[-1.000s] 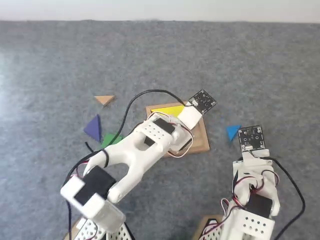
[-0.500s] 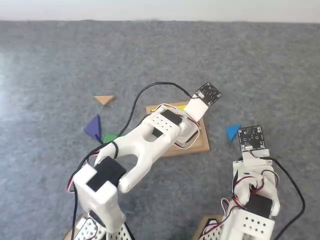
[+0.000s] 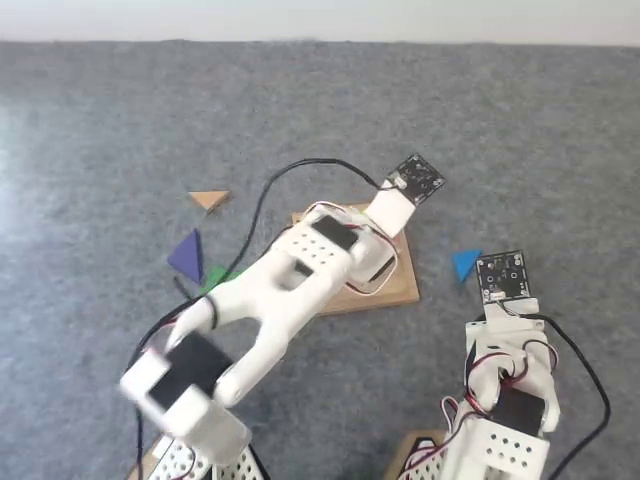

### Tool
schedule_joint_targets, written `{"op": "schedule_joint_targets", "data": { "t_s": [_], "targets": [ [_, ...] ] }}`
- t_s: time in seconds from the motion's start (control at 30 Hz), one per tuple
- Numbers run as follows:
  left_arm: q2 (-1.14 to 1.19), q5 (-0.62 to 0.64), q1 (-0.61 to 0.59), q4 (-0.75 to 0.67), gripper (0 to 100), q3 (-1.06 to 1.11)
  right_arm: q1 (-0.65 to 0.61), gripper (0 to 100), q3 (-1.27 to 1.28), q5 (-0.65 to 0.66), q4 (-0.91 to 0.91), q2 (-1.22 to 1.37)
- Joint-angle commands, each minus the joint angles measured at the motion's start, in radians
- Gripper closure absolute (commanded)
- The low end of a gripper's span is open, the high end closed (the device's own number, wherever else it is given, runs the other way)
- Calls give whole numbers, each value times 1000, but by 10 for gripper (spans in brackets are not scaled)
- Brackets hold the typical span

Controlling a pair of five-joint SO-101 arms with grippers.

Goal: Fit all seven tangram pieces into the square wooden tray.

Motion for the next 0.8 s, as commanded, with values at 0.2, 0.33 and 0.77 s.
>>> {"op": "schedule_joint_targets", "data": {
  "t_s": [0.2,0.33,0.77],
  "targets": [
    [-342,97,-462,127,949,82,-8,989,18,20,8,-4],
    [-255,216,-623,135,912,18,-8,989,18,49,25,-5],
    [229,735,-634,157,905,-268,-8,989,18,44,24,-10]
  ]
}}
